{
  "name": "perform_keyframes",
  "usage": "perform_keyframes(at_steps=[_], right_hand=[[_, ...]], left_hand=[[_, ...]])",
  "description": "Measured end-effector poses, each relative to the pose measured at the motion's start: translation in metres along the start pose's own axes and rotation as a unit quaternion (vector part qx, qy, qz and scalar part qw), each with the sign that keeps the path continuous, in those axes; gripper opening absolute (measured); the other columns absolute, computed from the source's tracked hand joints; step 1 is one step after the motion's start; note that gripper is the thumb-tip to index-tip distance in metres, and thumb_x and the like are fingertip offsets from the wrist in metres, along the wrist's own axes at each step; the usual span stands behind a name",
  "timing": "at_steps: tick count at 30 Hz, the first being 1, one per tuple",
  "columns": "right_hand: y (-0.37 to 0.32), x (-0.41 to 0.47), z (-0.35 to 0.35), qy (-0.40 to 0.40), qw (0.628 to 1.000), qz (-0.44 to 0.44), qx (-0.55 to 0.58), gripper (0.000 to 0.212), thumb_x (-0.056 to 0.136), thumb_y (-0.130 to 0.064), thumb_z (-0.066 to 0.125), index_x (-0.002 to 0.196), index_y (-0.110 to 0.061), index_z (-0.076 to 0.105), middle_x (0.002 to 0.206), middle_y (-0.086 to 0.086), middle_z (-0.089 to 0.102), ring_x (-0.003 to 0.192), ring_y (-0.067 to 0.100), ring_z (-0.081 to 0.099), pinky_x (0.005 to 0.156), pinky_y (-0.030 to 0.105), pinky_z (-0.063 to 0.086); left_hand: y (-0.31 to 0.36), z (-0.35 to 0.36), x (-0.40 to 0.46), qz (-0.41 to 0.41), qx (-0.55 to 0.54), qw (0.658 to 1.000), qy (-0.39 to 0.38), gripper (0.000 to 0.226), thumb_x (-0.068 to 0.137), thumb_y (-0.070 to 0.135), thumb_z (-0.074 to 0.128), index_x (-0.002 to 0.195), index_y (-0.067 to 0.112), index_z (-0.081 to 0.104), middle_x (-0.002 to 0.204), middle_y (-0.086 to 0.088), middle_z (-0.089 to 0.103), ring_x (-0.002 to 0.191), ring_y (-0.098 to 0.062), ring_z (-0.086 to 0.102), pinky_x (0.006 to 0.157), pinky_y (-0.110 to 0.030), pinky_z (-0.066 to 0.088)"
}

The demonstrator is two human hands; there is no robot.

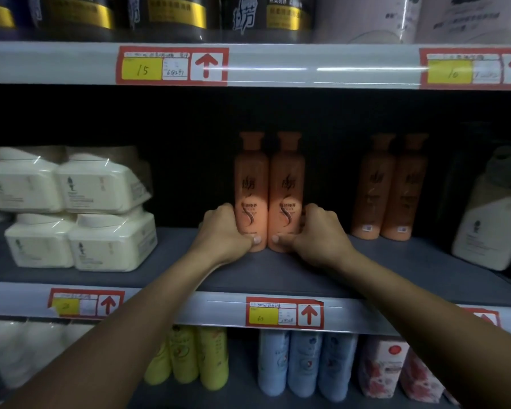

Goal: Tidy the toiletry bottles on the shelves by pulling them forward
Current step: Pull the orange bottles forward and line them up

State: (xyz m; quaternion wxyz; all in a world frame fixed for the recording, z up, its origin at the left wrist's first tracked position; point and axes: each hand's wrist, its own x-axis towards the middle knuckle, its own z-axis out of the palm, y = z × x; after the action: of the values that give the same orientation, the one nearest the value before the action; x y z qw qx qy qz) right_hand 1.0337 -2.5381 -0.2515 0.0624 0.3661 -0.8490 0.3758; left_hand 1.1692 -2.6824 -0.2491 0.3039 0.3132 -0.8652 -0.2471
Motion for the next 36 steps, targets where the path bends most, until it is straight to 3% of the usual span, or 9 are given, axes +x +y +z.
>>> perform_keyframes(at_steps=[11, 19, 23, 27, 29, 32, 36], right_hand=[[-0.005, -0.001, -0.001, -0.007, 1.000, -0.002, -0.014, 0.067, 0.069, -0.051, 0.093, 0.114, -0.014, 0.060, 0.116, 0.008, 0.069, 0.106, 0.029, 0.068, 0.091, 0.047, 0.060], [-0.004, -0.001, -0.009, -0.034, 0.999, -0.004, 0.015, 0.066, 0.068, -0.048, 0.094, 0.117, -0.018, 0.061, 0.118, 0.003, 0.071, 0.107, 0.023, 0.069, 0.094, 0.043, 0.060], [0.001, -0.005, -0.019, -0.084, 0.994, -0.002, 0.063, 0.062, 0.077, -0.031, 0.092, 0.127, -0.017, 0.058, 0.125, 0.000, 0.070, 0.112, 0.019, 0.069, 0.099, 0.039, 0.058], [0.008, -0.015, -0.026, -0.106, 0.991, -0.016, 0.078, 0.078, 0.078, -0.032, 0.091, 0.143, -0.015, 0.052, 0.137, 0.002, 0.067, 0.119, 0.019, 0.068, 0.105, 0.036, 0.054], [0.011, -0.021, -0.033, -0.096, 0.993, -0.016, 0.062, 0.085, 0.081, -0.033, 0.089, 0.152, -0.013, 0.046, 0.141, 0.005, 0.064, 0.123, 0.020, 0.066, 0.103, 0.030, 0.052], [0.022, -0.029, -0.047, -0.060, 0.997, -0.008, 0.049, 0.074, 0.086, -0.033, 0.084, 0.149, -0.013, 0.050, 0.134, 0.006, 0.067, 0.117, 0.019, 0.067, 0.102, 0.031, 0.052], [0.045, -0.034, -0.068, -0.005, 0.999, 0.020, 0.048, 0.057, 0.089, -0.029, 0.080, 0.139, -0.013, 0.058, 0.121, 0.003, 0.071, 0.114, 0.019, 0.067, 0.101, 0.030, 0.051]], left_hand=[[0.006, -0.001, -0.004, -0.006, 0.015, 1.000, 0.011, 0.056, 0.073, 0.035, 0.094, 0.117, 0.016, 0.065, 0.119, -0.006, 0.071, 0.109, -0.027, 0.069, 0.093, -0.036, 0.056], [0.007, -0.009, -0.007, 0.015, 0.030, 0.999, -0.029, 0.065, 0.078, 0.040, 0.091, 0.127, 0.017, 0.056, 0.130, -0.005, 0.067, 0.118, -0.026, 0.065, 0.096, -0.035, 0.052], [0.008, -0.011, -0.011, 0.027, 0.043, 0.998, -0.034, 0.064, 0.077, 0.045, 0.091, 0.125, 0.020, 0.058, 0.127, -0.002, 0.069, 0.110, -0.021, 0.068, 0.094, -0.036, 0.055], [0.007, -0.013, -0.012, 0.003, 0.031, 0.999, -0.044, 0.061, 0.075, 0.046, 0.092, 0.116, 0.022, 0.054, 0.119, -0.002, 0.072, 0.097, -0.016, 0.067, 0.083, -0.032, 0.054], [0.007, -0.013, -0.015, -0.012, 0.031, 0.999, -0.043, 0.065, 0.077, 0.045, 0.091, 0.122, 0.020, 0.052, 0.120, -0.001, 0.070, 0.099, -0.017, 0.067, 0.080, -0.030, 0.050], [0.008, -0.013, -0.024, -0.016, 0.038, 0.999, 0.013, 0.068, 0.081, 0.039, 0.088, 0.132, 0.016, 0.050, 0.122, -0.004, 0.063, 0.110, -0.023, 0.066, 0.082, -0.029, 0.045], [0.022, -0.009, -0.045, 0.056, 0.015, 0.990, 0.125, 0.032, 0.083, 0.020, 0.077, 0.103, 0.023, 0.053, 0.102, 0.001, 0.061, 0.094, -0.019, 0.062, 0.076, -0.029, 0.039]])
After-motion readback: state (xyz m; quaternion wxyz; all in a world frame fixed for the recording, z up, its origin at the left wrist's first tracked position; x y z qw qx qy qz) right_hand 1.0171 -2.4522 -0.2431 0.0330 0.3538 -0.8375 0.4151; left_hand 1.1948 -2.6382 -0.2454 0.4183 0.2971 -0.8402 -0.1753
